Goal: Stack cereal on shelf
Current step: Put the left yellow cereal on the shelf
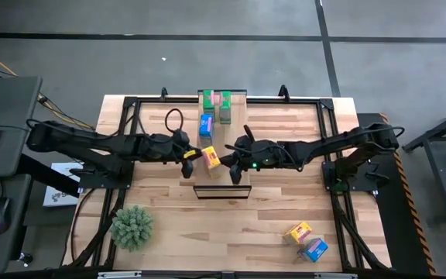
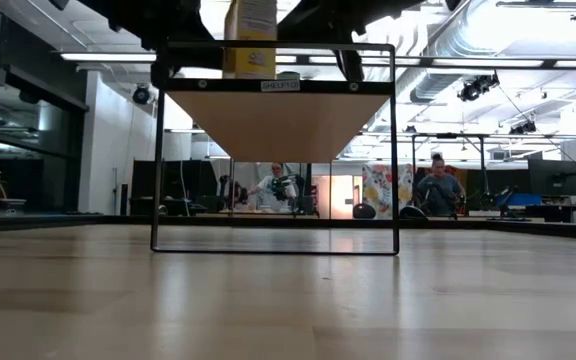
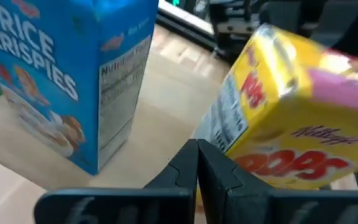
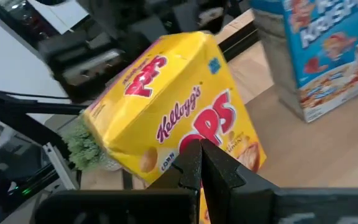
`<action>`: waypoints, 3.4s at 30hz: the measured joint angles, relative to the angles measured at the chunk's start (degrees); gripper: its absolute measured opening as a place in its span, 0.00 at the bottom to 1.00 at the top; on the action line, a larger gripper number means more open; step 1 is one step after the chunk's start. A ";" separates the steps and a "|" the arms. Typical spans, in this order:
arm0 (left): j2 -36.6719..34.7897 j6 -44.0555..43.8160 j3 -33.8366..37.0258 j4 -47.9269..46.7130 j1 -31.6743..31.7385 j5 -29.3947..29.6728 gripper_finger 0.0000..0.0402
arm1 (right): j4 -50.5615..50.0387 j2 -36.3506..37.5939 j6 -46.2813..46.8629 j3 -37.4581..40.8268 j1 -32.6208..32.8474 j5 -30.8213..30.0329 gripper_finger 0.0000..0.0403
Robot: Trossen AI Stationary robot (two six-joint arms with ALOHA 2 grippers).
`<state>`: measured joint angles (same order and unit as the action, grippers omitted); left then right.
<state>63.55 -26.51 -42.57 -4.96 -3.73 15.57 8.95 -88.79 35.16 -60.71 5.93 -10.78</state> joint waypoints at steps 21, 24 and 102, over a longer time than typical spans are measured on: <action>-13.21 -5.08 0.00 -13.93 2.32 -2.51 0.00 | 0.11 0.02 2.08 0.00 0.59 -0.16 0.00; -14.23 -7.95 1.86 -9.63 -0.87 -6.57 0.00 | -0.07 0.02 2.05 0.00 0.59 0.23 0.00; -7.35 -12.02 4.44 5.32 0.28 -7.48 0.00 | -1.17 -5.62 0.99 -5.66 -2.66 2.19 0.00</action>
<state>56.21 -38.52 -38.13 0.37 -3.44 8.09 7.78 -94.41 36.14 -66.37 3.27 -8.59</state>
